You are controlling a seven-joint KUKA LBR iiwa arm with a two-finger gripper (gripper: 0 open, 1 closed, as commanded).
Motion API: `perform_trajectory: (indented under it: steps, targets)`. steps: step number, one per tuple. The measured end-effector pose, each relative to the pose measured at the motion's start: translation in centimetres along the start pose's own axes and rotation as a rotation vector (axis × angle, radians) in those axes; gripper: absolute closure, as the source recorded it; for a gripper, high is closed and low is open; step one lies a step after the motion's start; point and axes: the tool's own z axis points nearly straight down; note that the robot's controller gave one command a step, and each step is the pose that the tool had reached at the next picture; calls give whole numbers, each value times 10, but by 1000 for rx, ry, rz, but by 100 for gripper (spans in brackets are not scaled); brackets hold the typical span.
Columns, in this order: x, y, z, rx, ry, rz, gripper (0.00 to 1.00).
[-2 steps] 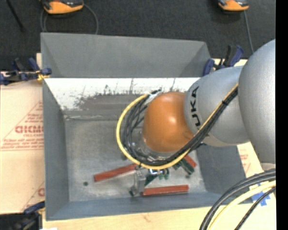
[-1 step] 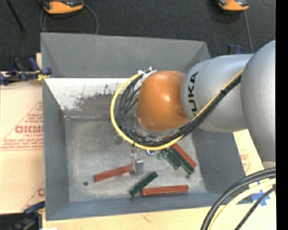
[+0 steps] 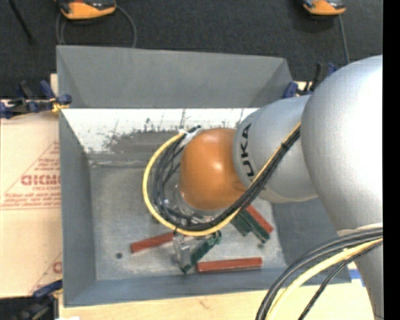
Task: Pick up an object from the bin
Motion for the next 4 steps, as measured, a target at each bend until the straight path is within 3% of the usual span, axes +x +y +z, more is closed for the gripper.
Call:
perform_trajectory:
  steps: [1, 2, 3, 4]
  targets:
    - [-1, 0, -1, 1, -4, 4, 0]
    - [-1, -1, -1, 1, -4, 7, 100]
    - [-3, -1, -19, 1, -6, 14, 100]
    - [-5, -2, -118, 4, -12, 20, 100]
